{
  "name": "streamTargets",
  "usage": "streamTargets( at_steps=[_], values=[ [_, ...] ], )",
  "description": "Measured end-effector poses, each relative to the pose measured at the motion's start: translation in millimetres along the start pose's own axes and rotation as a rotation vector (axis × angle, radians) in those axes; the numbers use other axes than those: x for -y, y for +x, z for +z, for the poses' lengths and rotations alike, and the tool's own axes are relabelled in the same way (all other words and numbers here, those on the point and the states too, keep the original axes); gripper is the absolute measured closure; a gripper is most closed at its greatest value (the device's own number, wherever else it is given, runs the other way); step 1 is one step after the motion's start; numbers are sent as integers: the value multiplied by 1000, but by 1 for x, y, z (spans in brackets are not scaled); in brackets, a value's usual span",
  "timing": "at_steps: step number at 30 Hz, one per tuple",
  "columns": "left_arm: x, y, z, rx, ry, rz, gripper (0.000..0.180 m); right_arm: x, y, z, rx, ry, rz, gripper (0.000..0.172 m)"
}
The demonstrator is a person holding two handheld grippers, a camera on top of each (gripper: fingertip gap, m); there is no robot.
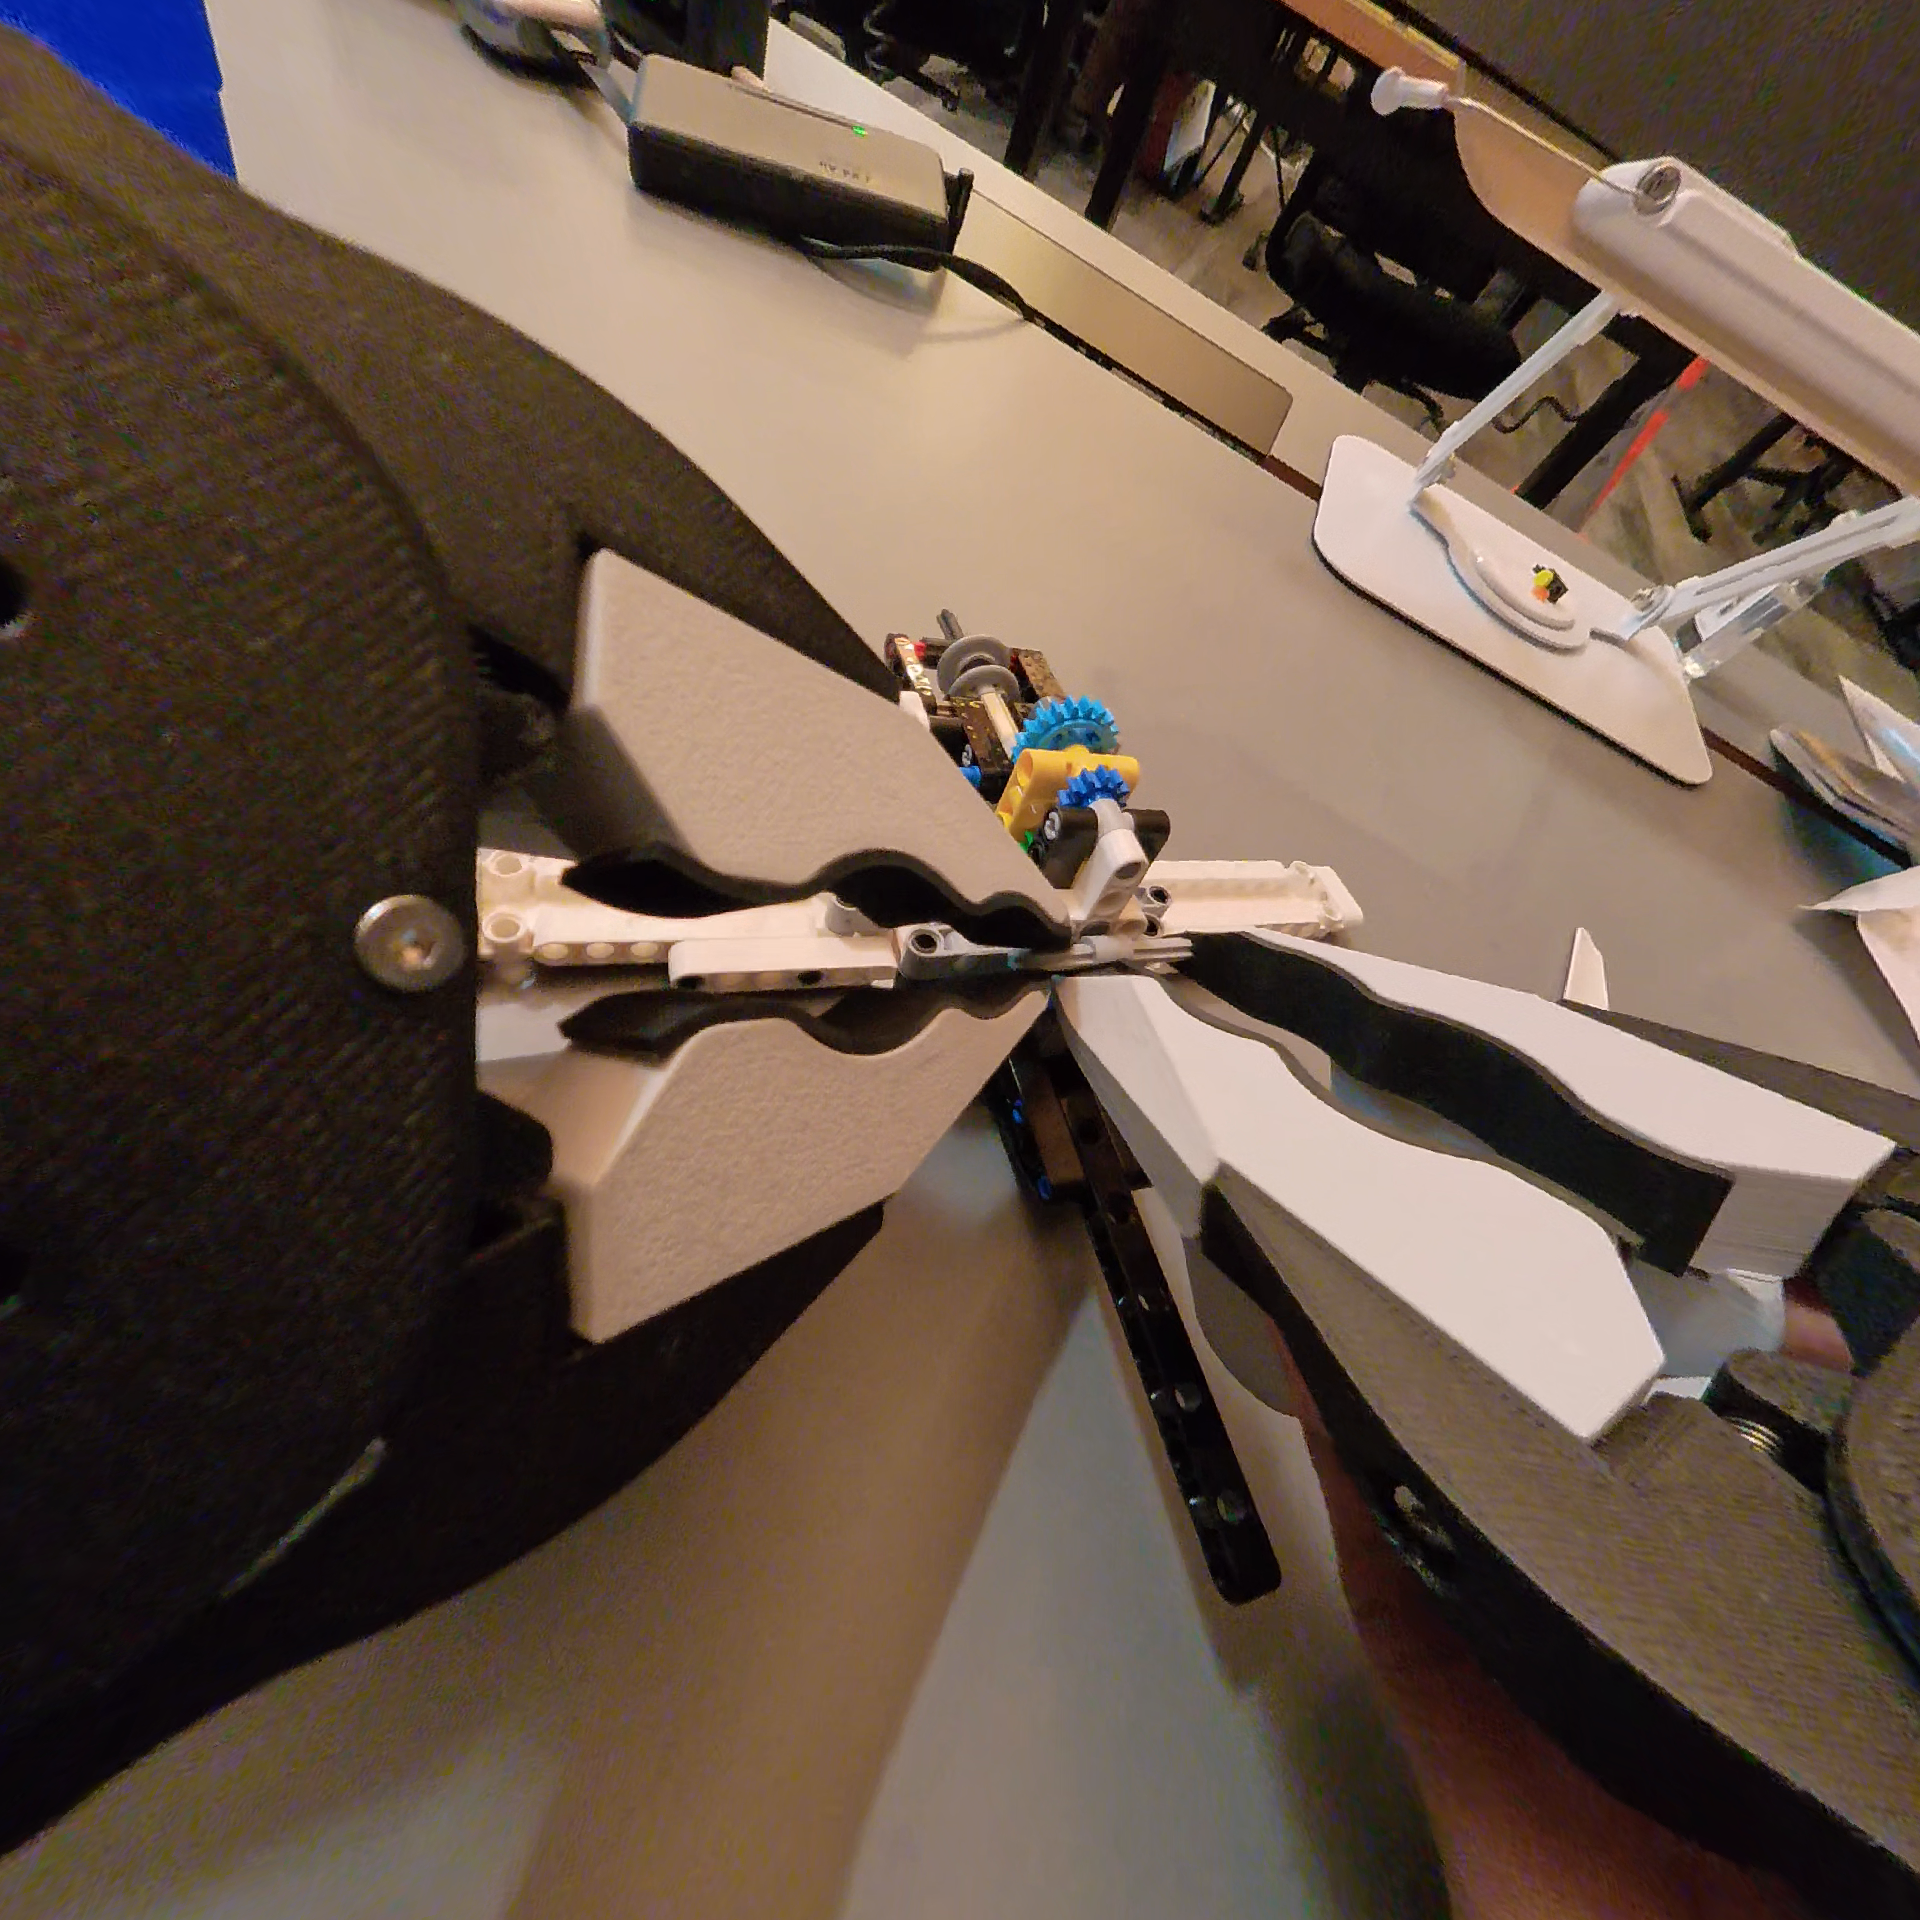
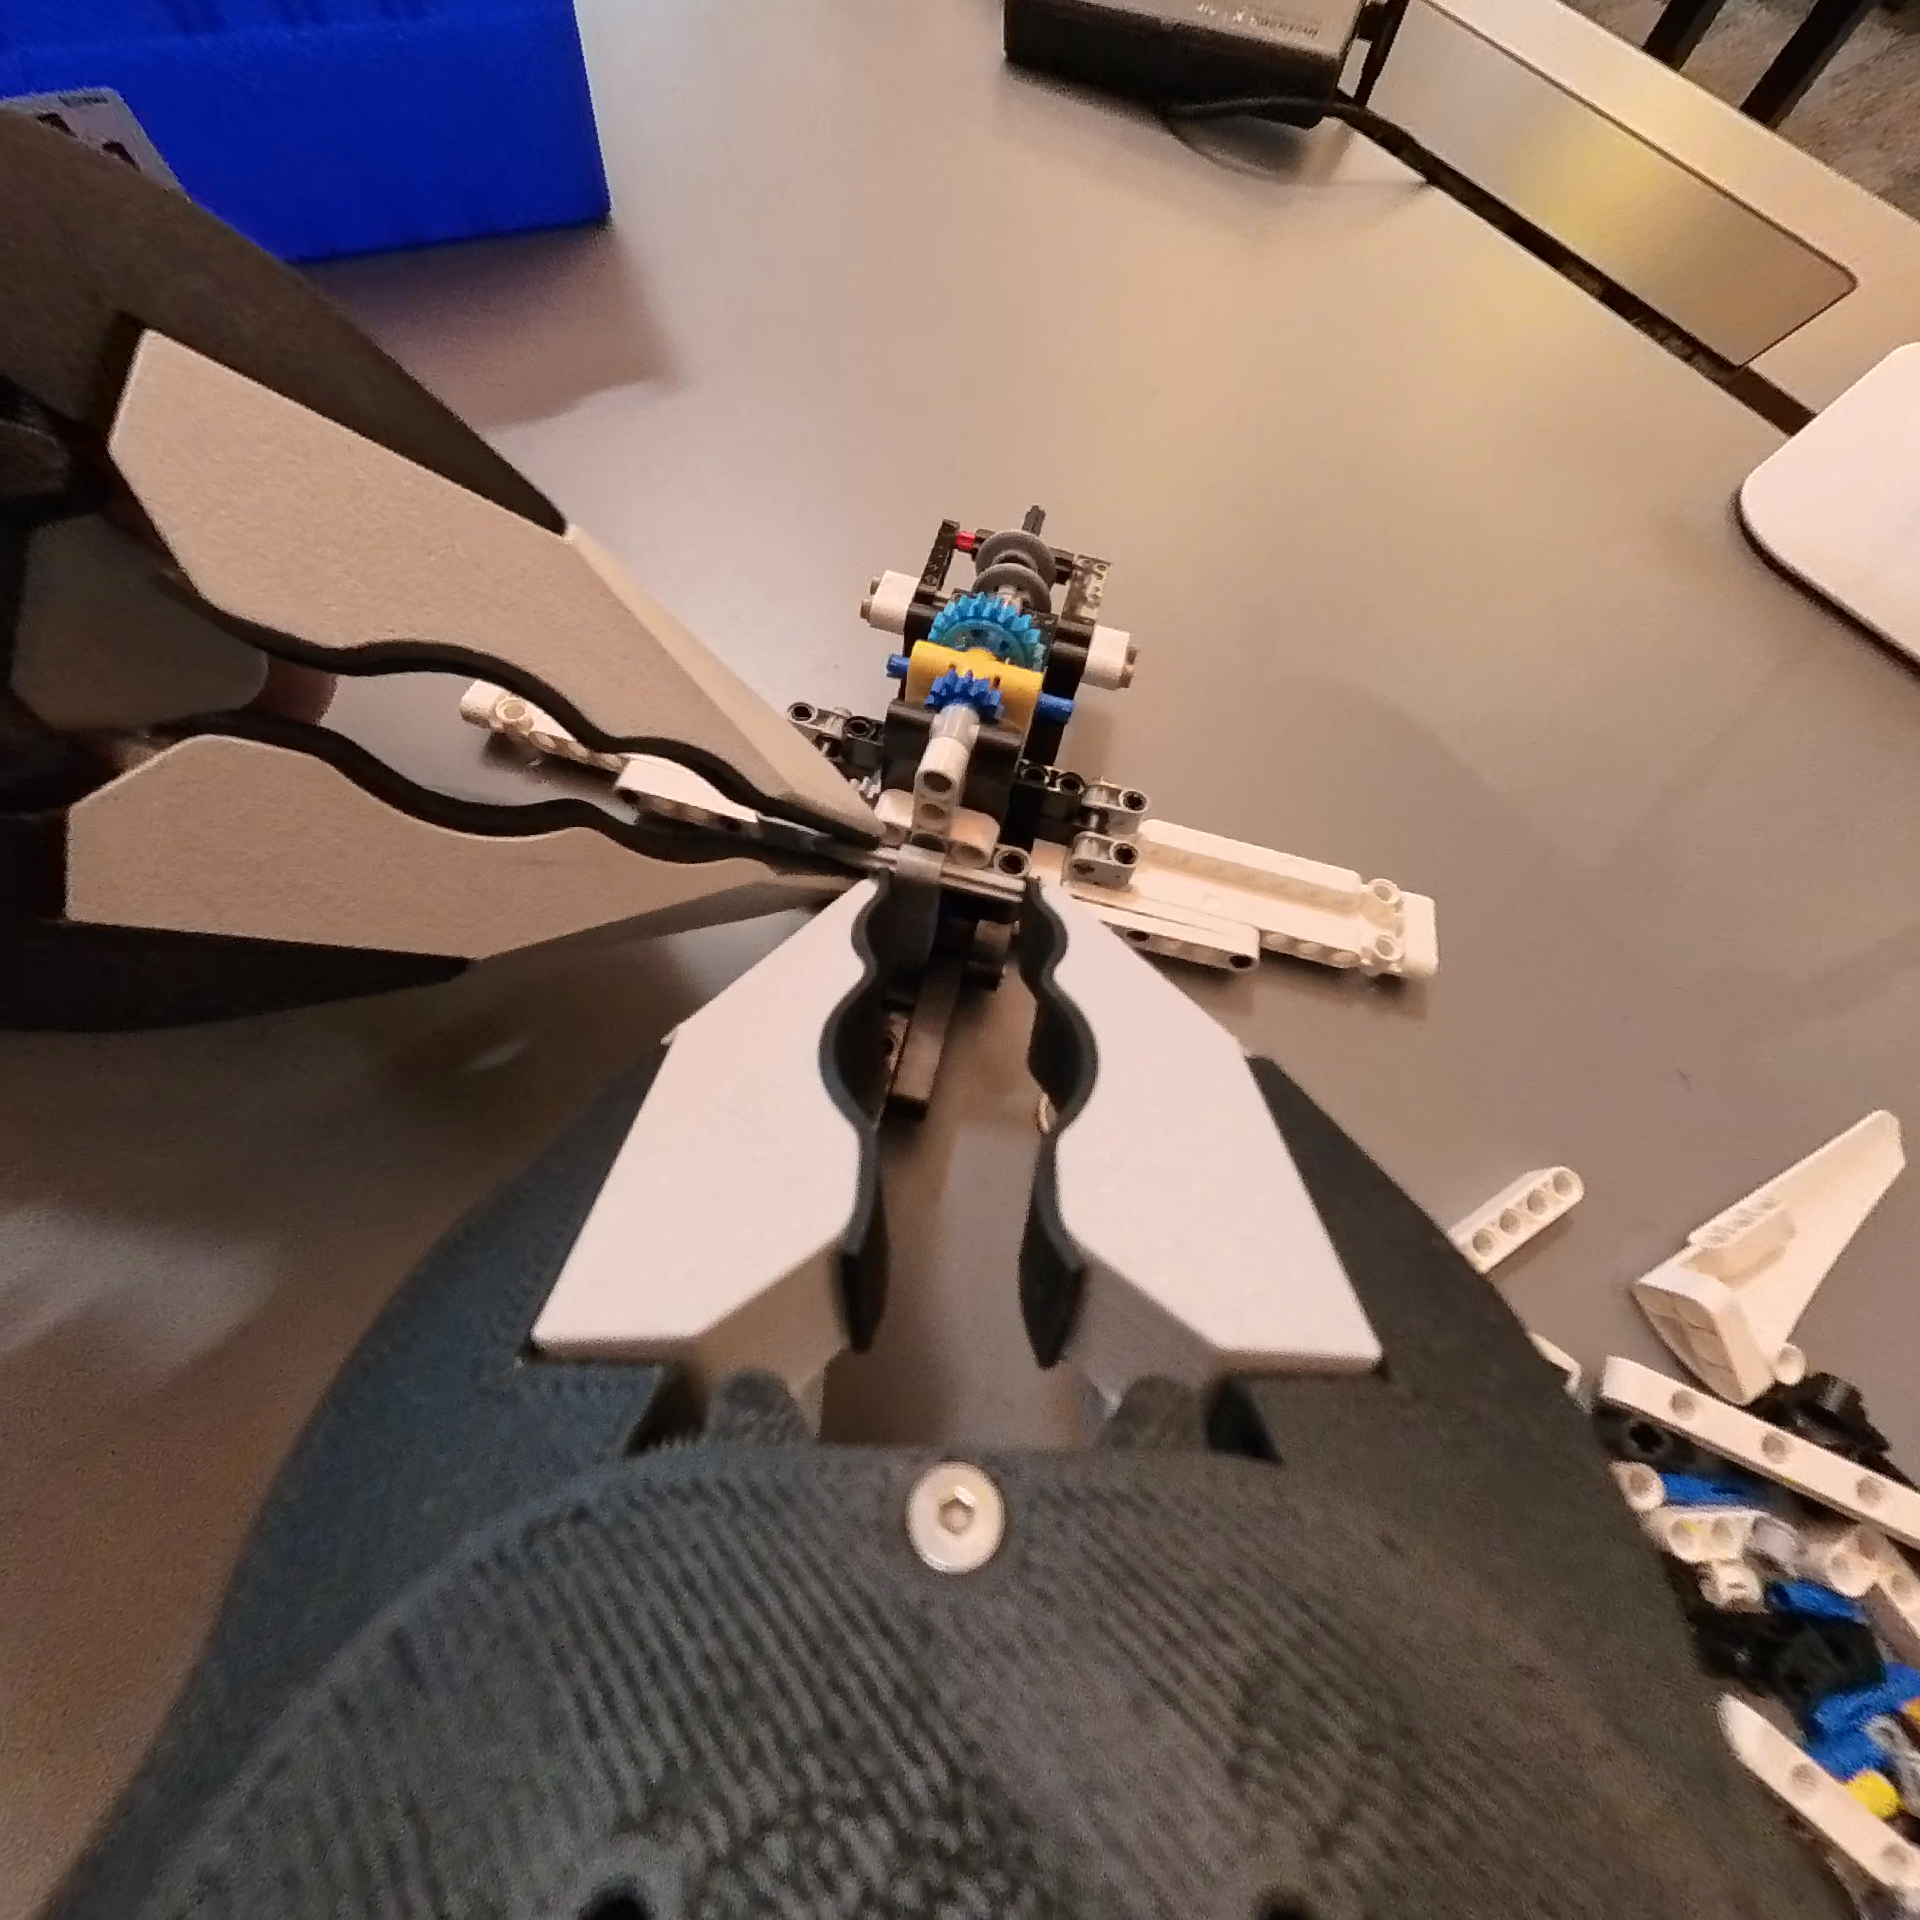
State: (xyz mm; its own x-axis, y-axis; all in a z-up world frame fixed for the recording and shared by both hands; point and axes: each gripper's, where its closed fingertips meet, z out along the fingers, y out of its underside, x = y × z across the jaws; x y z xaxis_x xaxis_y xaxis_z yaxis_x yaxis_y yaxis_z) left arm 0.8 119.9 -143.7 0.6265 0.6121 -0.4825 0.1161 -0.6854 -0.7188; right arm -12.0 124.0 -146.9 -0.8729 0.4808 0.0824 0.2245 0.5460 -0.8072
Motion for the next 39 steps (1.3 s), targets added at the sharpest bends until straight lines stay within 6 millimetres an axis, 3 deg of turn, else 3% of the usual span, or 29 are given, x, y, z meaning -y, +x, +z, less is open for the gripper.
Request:
streamTargets(
  at_steps=[11,14,39],
  values=[
    [-1,-1,0,4,-4,4,177,0,0,0,6,-2,-14,151],
    [-1,1,-1,-5,0,7,177,-2,7,-2,-27,-6,-49,167],
    [-7,-2,-9,-94,44,-177,176,2,-1,2,178,82,178,164]
  ],
)
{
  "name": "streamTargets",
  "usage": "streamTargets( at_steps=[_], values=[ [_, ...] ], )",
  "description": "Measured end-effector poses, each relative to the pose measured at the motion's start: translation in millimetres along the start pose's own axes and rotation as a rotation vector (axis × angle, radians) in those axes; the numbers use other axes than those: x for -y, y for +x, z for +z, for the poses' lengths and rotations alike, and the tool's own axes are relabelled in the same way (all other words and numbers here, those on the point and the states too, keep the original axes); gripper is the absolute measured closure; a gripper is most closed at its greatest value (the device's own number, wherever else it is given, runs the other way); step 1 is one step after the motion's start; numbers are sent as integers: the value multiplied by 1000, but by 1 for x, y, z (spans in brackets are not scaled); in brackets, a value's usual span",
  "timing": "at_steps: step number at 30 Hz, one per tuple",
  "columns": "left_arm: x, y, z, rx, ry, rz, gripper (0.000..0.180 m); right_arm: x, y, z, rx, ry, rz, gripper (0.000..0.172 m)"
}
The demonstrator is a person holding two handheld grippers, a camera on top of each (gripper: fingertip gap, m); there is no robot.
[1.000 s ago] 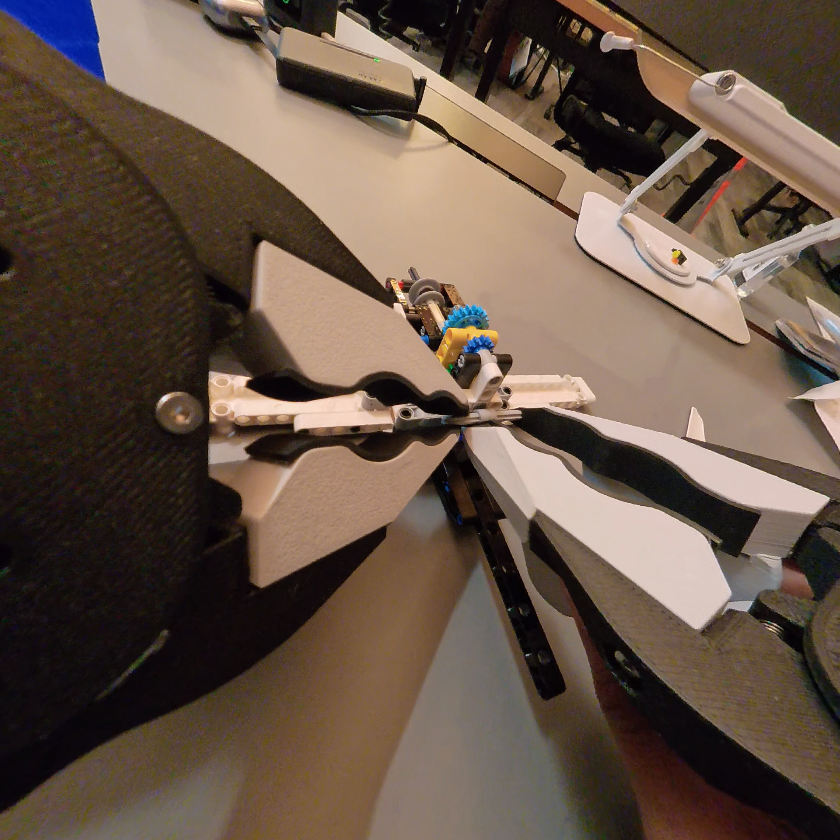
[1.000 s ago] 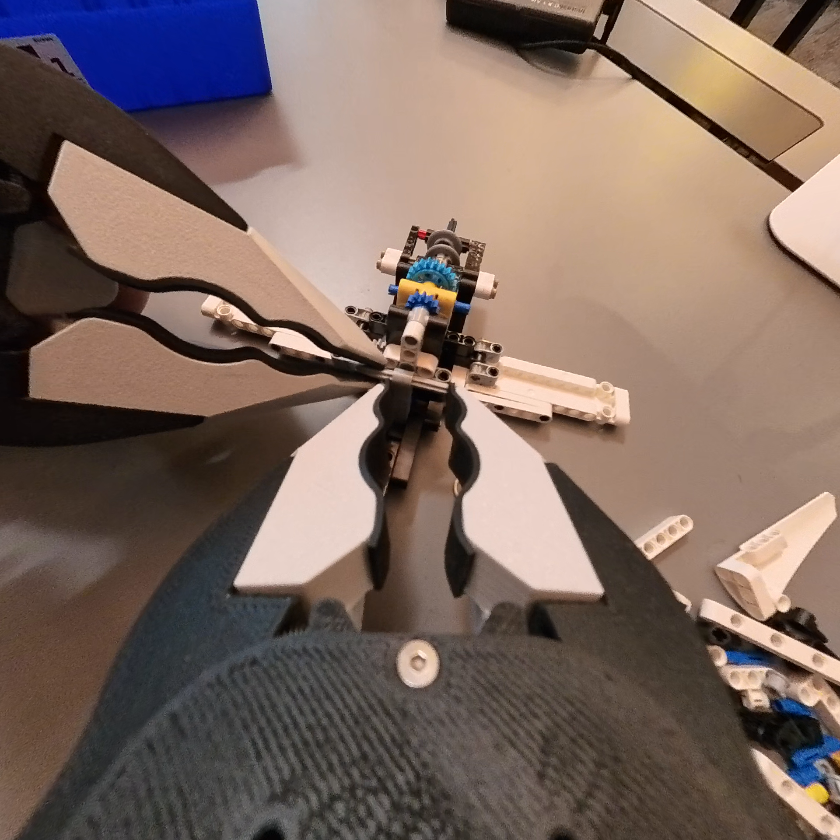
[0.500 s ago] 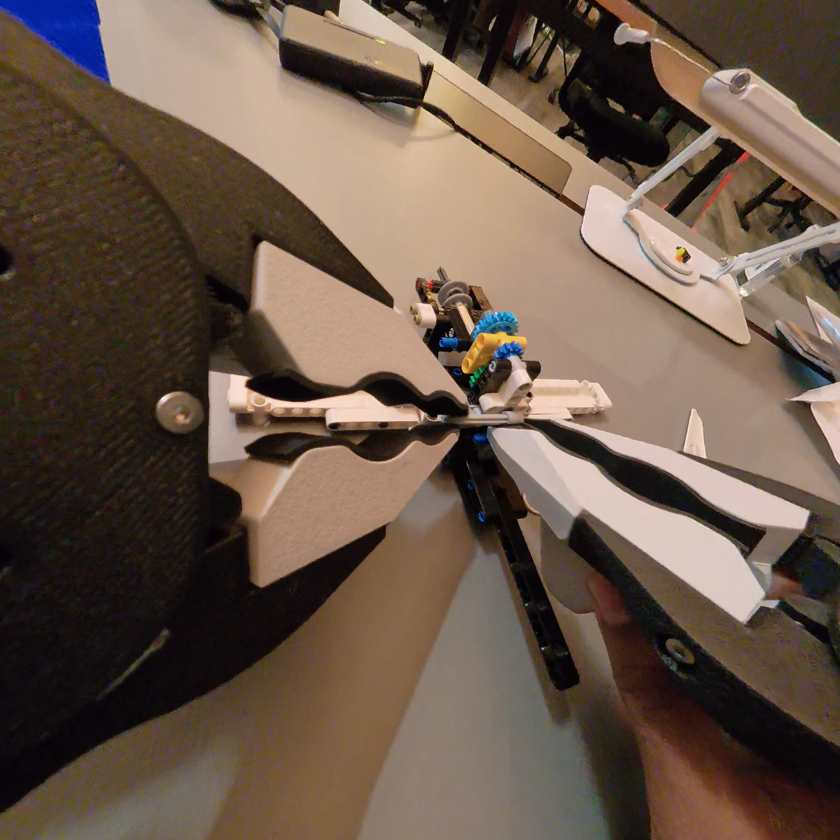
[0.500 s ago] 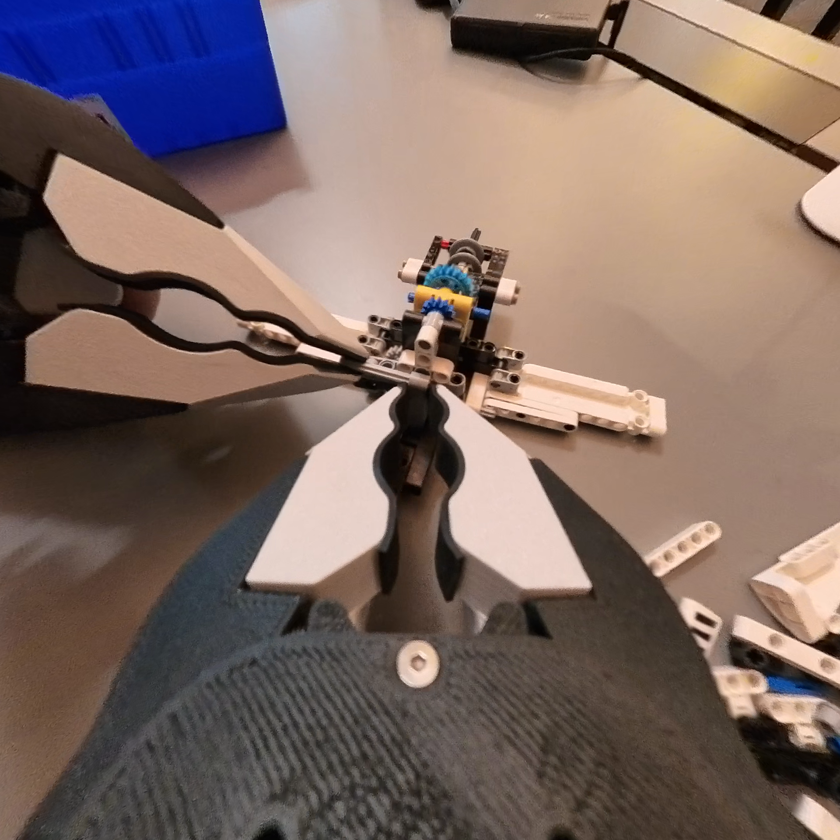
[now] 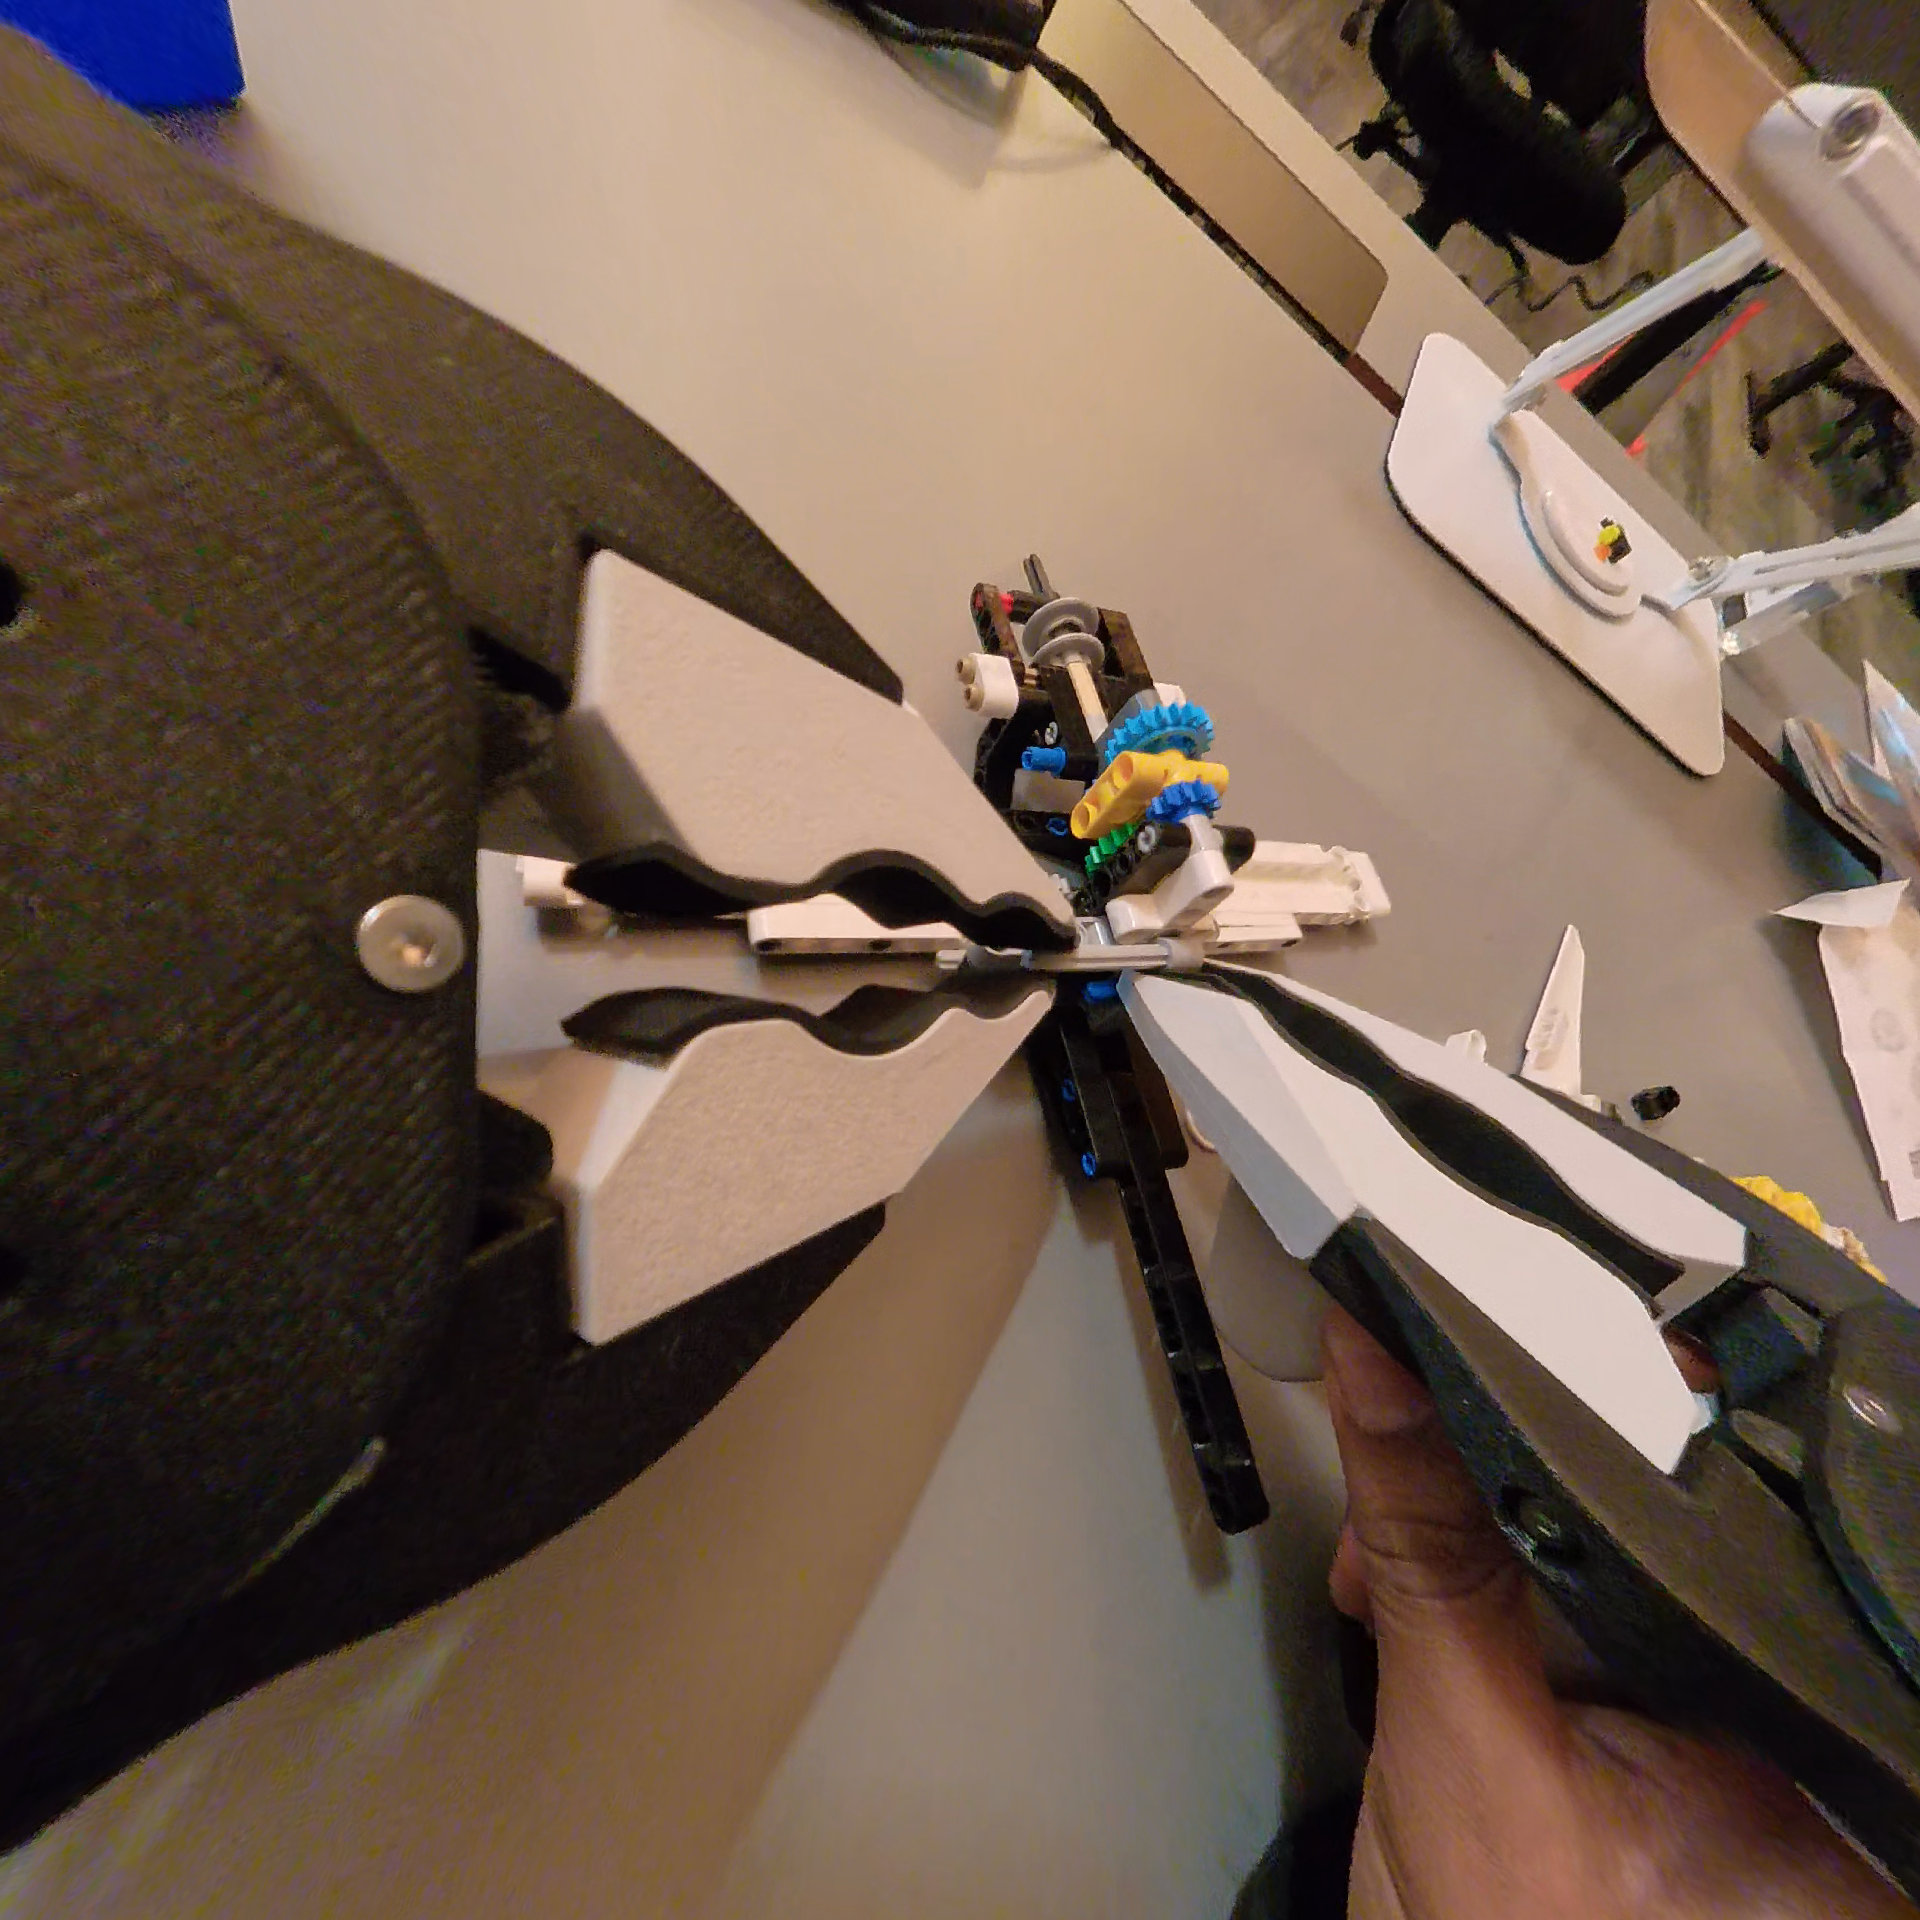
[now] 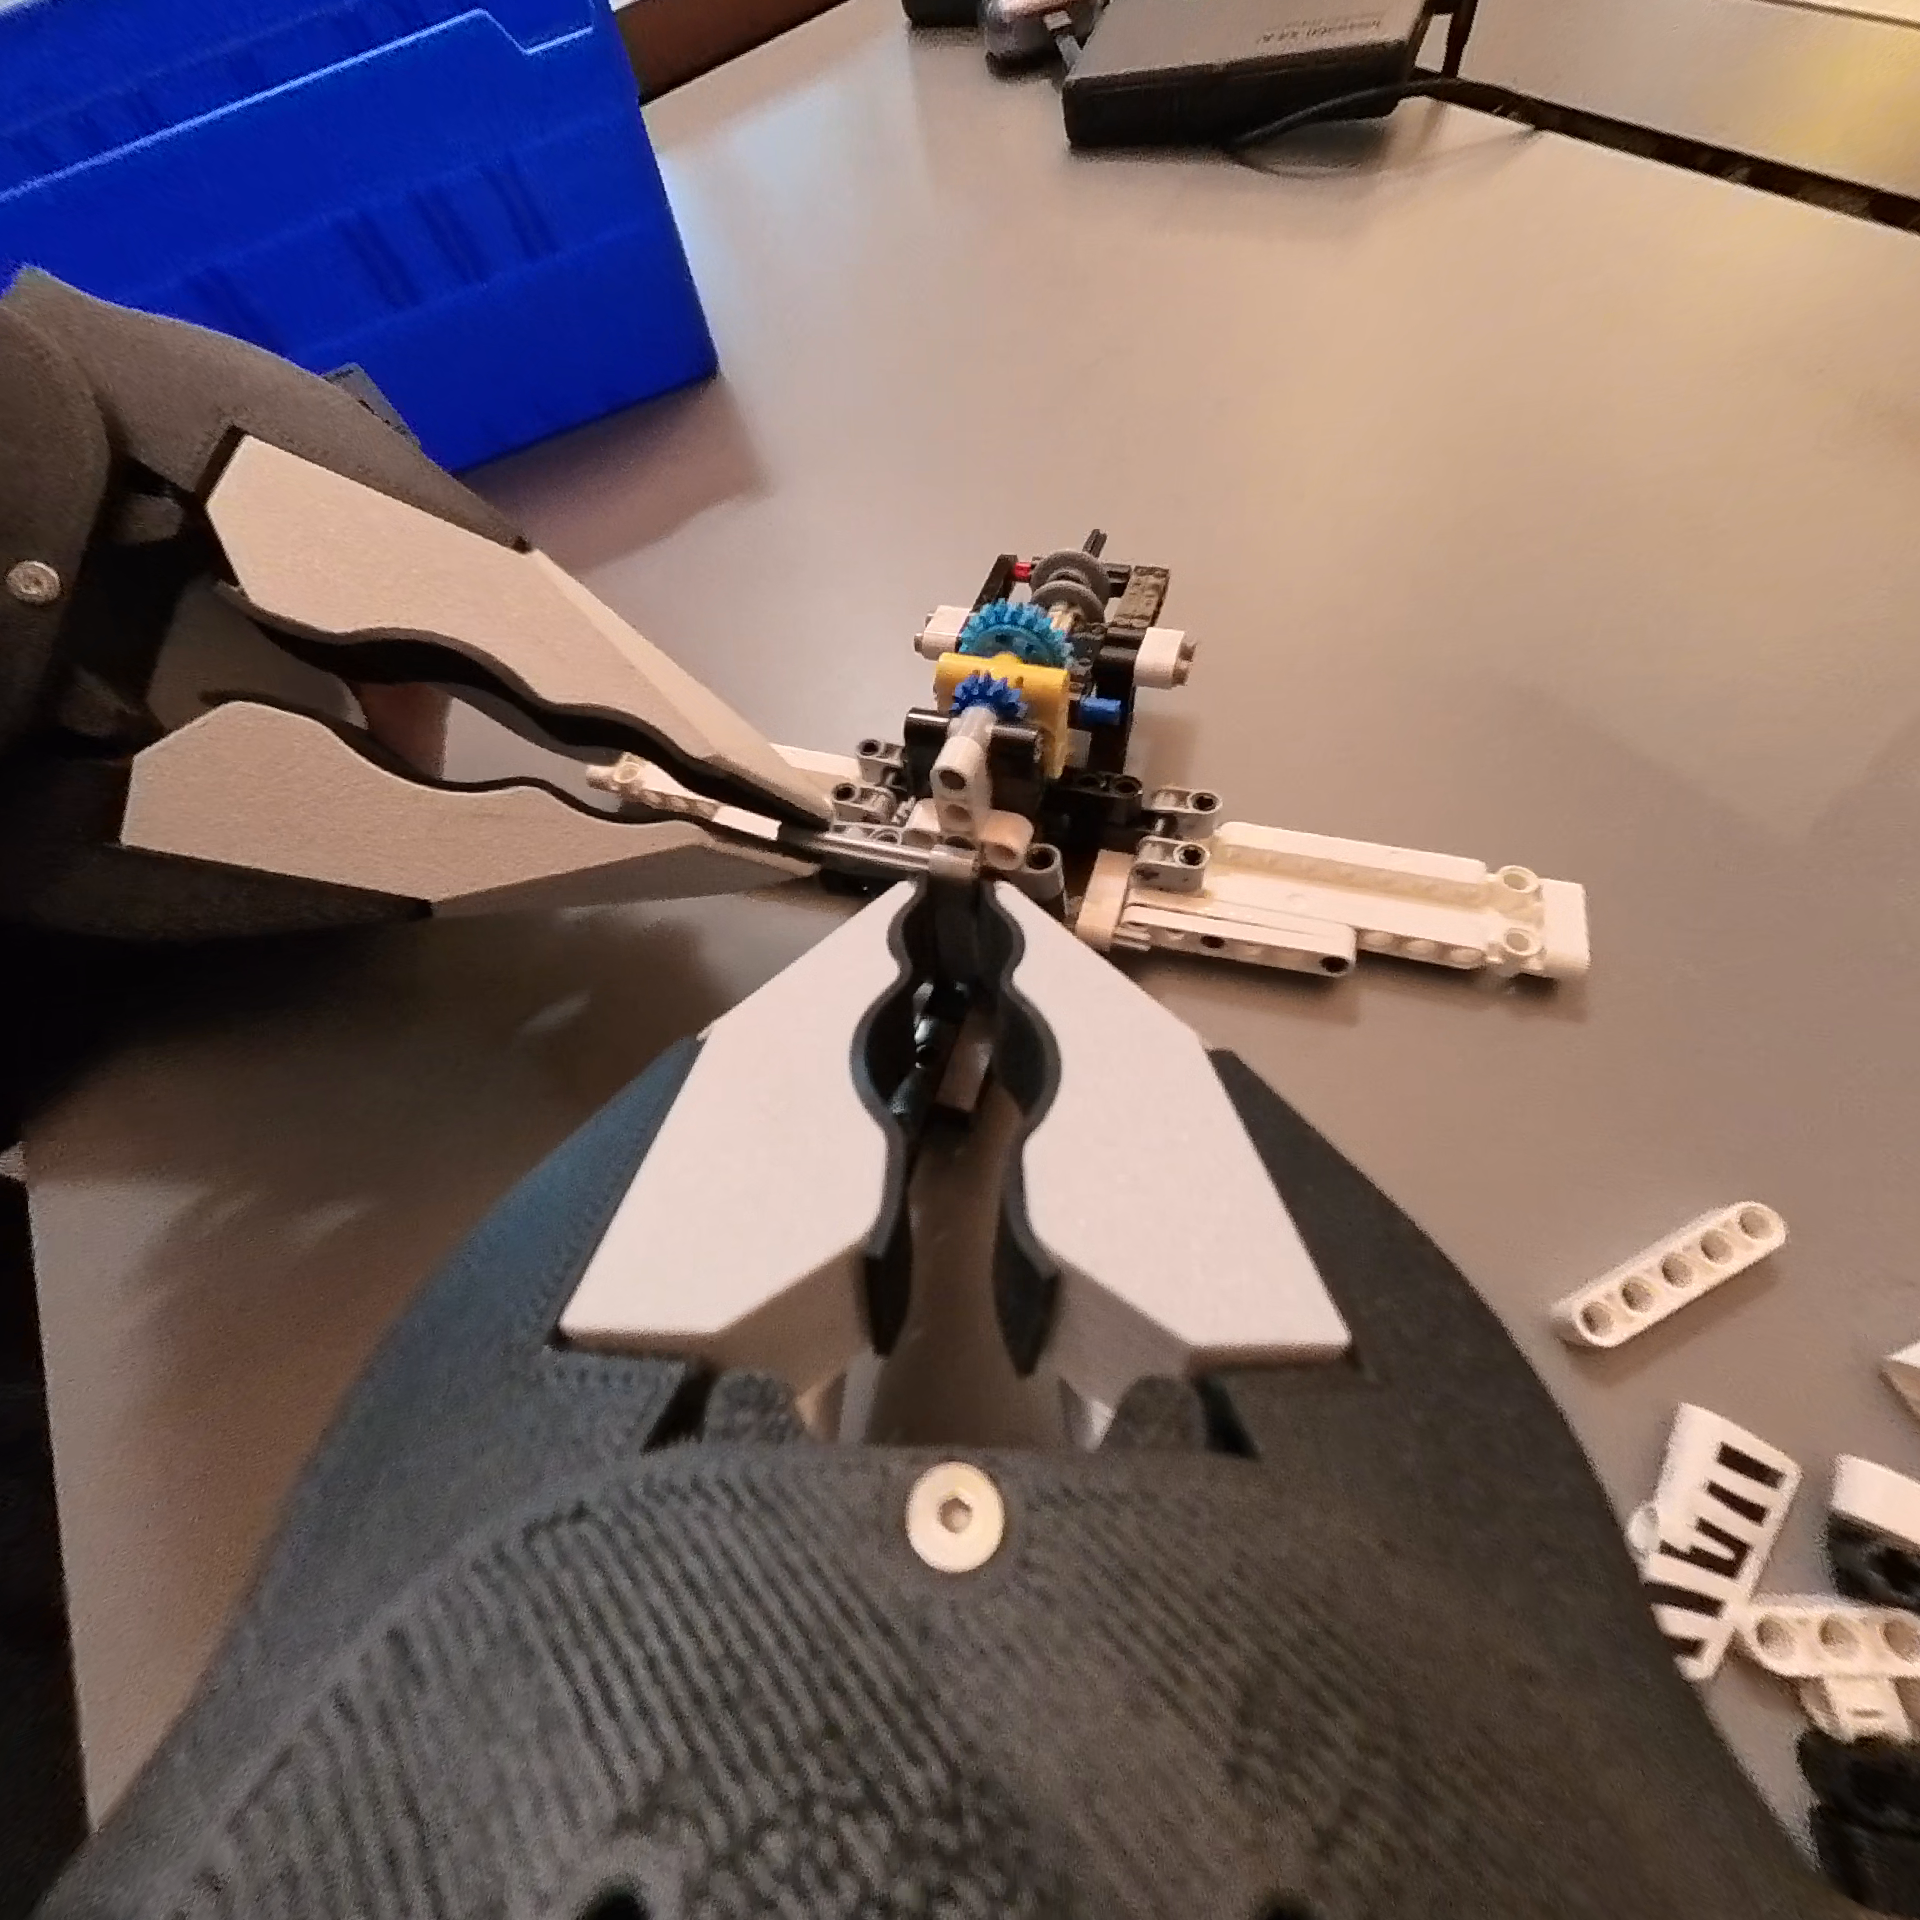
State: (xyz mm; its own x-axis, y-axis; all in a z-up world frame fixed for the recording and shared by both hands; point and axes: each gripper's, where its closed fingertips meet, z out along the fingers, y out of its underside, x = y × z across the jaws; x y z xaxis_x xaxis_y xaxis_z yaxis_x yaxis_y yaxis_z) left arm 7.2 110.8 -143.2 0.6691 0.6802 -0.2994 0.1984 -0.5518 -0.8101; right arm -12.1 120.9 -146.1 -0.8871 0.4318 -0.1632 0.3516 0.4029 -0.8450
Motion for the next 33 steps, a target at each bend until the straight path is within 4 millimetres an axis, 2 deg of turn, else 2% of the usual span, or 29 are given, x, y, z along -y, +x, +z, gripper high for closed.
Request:
streamTargets(
  at_steps=[5,7,11,15,20,33],
  values=[
    [2,2,-1,-15,21,21,177,-1,-3,2,-5,1,-33,165],
    [5,-2,1,44,22,61,162,0,-4,2,-20,9,-53,165],
    [7,2,5,61,-3,75,178,1,-9,5,-29,8,-97,164],
    [6,-1,6,78,-28,54,177,0,-8,4,-55,-3,-138,165],
    [5,-1,7,131,-53,76,176,0,-6,3,-36,-11,-91,166],
    [-1,-2,-1,80,-35,-40,176,0,-12,8,14,-2,-21,165]
  ],
)
